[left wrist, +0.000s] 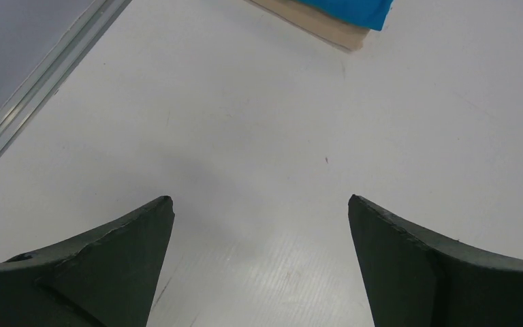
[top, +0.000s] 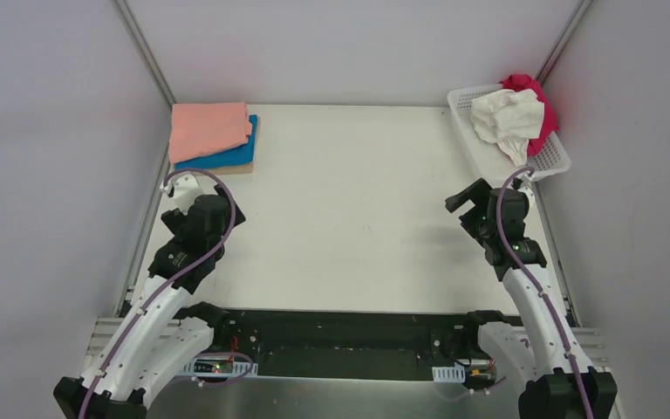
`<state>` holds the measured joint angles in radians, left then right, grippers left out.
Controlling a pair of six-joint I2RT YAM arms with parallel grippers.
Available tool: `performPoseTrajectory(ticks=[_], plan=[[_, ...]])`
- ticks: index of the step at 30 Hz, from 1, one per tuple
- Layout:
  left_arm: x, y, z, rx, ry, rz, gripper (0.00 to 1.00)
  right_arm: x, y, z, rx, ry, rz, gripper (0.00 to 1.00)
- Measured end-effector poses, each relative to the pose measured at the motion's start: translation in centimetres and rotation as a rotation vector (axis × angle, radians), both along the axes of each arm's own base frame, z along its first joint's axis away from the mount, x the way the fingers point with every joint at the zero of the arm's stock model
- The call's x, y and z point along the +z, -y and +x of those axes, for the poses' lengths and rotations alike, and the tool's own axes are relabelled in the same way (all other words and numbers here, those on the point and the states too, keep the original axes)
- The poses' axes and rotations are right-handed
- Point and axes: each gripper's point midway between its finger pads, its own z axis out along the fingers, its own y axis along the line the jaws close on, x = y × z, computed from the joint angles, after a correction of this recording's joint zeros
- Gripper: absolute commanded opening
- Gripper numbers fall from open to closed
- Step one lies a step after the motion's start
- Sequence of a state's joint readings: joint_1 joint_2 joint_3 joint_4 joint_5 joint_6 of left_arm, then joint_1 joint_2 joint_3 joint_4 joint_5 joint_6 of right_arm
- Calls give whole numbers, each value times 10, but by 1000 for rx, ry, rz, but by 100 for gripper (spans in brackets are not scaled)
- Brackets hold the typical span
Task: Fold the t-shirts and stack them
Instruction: Grab crumpled tshirt from bin with the right arm
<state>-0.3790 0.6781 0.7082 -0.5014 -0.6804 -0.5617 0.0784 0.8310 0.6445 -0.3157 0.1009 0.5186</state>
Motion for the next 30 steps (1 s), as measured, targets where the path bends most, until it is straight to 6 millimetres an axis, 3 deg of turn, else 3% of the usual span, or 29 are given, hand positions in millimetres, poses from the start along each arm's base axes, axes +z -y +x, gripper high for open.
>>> performPoseTrajectory(ticks=[7, 13, 16, 21, 26, 30], plan=[[4, 15, 14, -60, 26, -32, 100, 11, -2, 11, 9, 28, 6, 99], [6, 29, 27, -124, 60, -59, 100, 50, 9, 53, -27, 50, -70, 99], [3, 36, 31, -155, 55, -63, 100, 77, 28, 87, -83, 48, -139, 99], [1, 43, 37, -190, 59, -63, 100, 96, 70, 149, -159, 3, -209, 99], [1, 49, 45, -216, 68, -62, 100, 94, 122, 219, -233, -56, -245, 99], [0, 51, 50, -221, 72, -55, 100, 79, 156, 270, -261, -82, -267, 99]])
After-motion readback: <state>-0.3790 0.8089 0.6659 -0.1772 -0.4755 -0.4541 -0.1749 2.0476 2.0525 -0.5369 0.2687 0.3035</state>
